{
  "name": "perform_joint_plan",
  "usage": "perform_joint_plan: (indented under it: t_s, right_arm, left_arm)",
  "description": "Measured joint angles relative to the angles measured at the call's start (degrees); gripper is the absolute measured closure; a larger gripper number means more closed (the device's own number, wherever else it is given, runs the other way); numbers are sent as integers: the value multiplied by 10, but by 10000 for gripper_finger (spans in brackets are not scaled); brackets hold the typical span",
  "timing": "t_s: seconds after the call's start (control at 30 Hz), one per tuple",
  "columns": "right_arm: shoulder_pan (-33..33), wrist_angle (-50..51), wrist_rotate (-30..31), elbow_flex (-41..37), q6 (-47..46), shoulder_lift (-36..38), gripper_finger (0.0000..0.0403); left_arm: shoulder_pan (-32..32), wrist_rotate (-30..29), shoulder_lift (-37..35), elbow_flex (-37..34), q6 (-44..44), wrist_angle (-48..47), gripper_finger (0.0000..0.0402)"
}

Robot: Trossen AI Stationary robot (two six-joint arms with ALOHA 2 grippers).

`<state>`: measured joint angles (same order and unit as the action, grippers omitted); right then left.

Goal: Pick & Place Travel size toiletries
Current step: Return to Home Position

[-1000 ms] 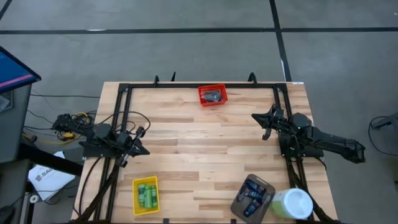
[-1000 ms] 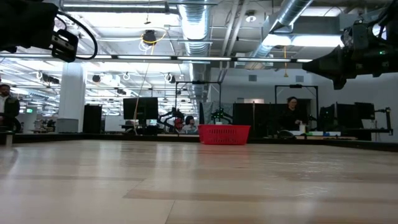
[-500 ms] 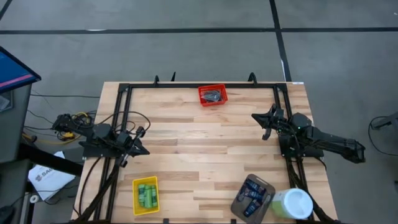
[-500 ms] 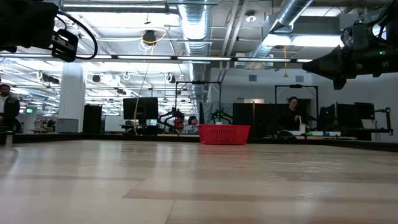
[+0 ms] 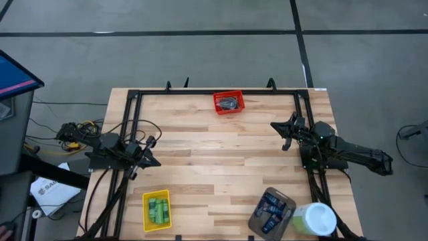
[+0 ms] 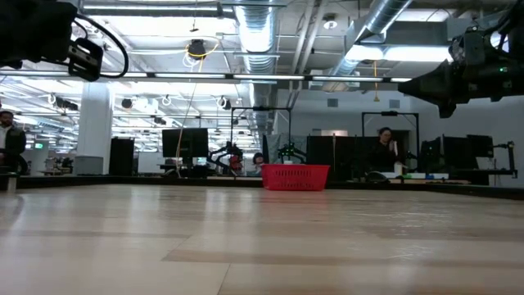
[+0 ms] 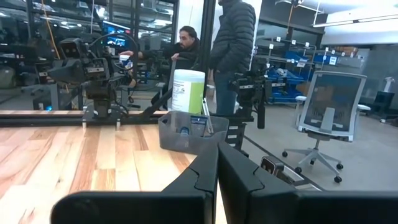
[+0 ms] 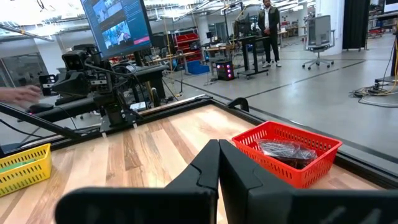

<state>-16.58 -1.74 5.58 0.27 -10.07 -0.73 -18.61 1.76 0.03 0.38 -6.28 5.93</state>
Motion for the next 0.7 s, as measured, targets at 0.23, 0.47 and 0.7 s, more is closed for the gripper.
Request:
perform_joint_plan:
  t_s: [0.23,0.47,0.7]
  right_arm:
    - [0,0,0,0,0,0,403]
    - [0,0,0,0,0,0,403]
    - [0,0,0,0,0,0,403]
  left_arm:
    - [0,0,0,0,0,2,399]
    - [0,0,0,0,0,3,399]
    - [0,0,0,0,0,6,399]
